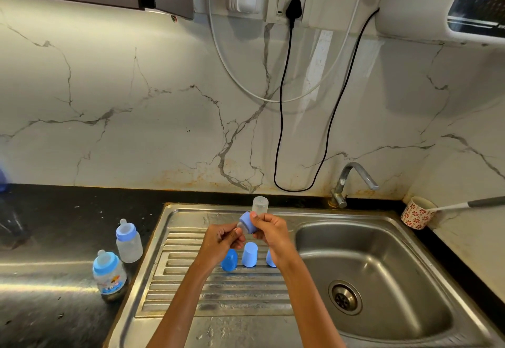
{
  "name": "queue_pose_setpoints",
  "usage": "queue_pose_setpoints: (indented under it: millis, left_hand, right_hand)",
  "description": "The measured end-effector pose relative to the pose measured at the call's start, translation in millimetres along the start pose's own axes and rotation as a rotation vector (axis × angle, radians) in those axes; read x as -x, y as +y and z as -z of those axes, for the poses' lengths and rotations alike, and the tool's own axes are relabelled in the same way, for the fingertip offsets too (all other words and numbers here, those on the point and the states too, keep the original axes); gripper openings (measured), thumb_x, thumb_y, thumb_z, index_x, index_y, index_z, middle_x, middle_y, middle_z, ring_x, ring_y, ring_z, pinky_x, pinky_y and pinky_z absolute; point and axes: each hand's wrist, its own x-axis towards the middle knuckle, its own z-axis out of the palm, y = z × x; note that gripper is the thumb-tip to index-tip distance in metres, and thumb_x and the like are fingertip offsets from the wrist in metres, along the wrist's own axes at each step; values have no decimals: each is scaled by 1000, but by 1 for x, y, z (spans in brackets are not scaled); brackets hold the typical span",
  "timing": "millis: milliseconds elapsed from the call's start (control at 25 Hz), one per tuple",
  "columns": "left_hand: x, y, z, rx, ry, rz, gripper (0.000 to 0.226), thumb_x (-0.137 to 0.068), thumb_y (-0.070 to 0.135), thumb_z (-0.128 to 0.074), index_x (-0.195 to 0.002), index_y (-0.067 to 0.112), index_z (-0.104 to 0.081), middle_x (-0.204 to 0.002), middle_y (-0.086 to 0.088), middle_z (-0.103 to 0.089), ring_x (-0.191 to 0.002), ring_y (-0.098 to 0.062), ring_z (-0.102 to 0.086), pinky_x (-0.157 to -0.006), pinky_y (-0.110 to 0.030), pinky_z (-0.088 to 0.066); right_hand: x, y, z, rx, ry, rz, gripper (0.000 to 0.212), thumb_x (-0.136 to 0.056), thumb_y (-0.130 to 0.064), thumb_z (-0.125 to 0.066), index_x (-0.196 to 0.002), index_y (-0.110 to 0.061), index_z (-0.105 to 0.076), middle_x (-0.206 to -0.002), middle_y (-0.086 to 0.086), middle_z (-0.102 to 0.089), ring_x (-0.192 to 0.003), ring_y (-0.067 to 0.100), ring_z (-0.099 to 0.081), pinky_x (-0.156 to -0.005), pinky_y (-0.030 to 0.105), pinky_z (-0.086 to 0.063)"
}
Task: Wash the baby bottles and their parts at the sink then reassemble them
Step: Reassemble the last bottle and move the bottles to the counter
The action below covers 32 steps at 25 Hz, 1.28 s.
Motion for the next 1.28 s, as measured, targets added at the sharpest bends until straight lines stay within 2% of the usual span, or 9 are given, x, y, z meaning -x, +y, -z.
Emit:
queue_pose_setpoints:
  millis: [240,360,440,560,720,880,1040,1120,1280]
  left_hand:
    - [0,2,1,105,14,47,20,-90,4,-56,-108,7,-65,-73,7,-73,-71,-12,-71,-64,-16,-55]
    - [1,11,-3,157,73,129,18,-91,15,-57,-106,11,-65,-76,6,-72,-73,-11,-70,-62,-16,-55]
    - [1,12,-4,171,125,216,15,-92,27,-55,-100,19,-65,-87,4,-69,-85,-10,-67,-68,-18,-55]
    - [3,3,-3,276,46,335,25,-91,32,-55,-110,18,-65,-102,-5,-71,-99,-16,-65,-81,-29,-56]
    - [9,-7,0,502,27,336,22,-92,10,-53,-111,11,-64,-101,-9,-73,-96,-21,-69,-81,-25,-57]
    - [10,-13,-1,345,83,324,26,-88,1,-58,-111,12,-64,-101,-5,-72,-96,-17,-68,-77,-23,-57]
    - [7,-29,0,94,195,360,23,-88,-1,-58,-110,3,-63,-103,-18,-67,-94,-29,-66,-68,-23,-57]
    - [5,-37,3,82,241,424,22,-90,-3,-55,-111,-5,-61,-101,-21,-64,-85,-33,-66,-59,-21,-58]
    - [-2,-44,13,122,330,471,21,-89,-8,-53,-107,-8,-63,-100,-26,-63,-67,-24,-67,-54,-21,-57]
  right_hand:
    - [-3,-1,7,161,-51,110,6,-85,-13,-68,-86,-6,-67,-84,8,-69,-80,15,-66,-74,22,-56]
    - [-1,-1,11,107,-89,127,5,-81,-6,-71,-84,-6,-67,-94,8,-70,-87,15,-68,-75,21,-55]
    - [0,0,11,169,-102,179,13,-76,1,-73,-78,-9,-66,-102,2,-68,-96,11,-65,-76,17,-54]
    - [-2,4,9,244,-169,269,27,-71,12,-71,-82,-11,-64,-108,2,-64,-97,10,-64,-74,19,-54]
    - [-6,15,13,243,-102,231,26,-81,3,-68,-104,-8,-63,-102,5,-67,-93,10,-65,-73,19,-55]
    - [-16,37,10,399,-75,205,12,-88,-5,-63,-99,-1,-66,-93,18,-69,-69,7,-68,-65,19,-56]
    - [-19,47,3,431,-179,187,13,-84,-5,-68,-97,-2,-69,-84,7,-69,-69,5,-68,-66,19,-56]
    - [-21,48,0,436,-238,165,8,-86,-7,-67,-93,-7,-70,-79,1,-69,-69,4,-67,-66,19,-56]
    - [-36,48,0,385,-209,114,9,-90,-8,-62,-97,-9,-67,-83,2,-67,-70,8,-65,-65,18,-54]
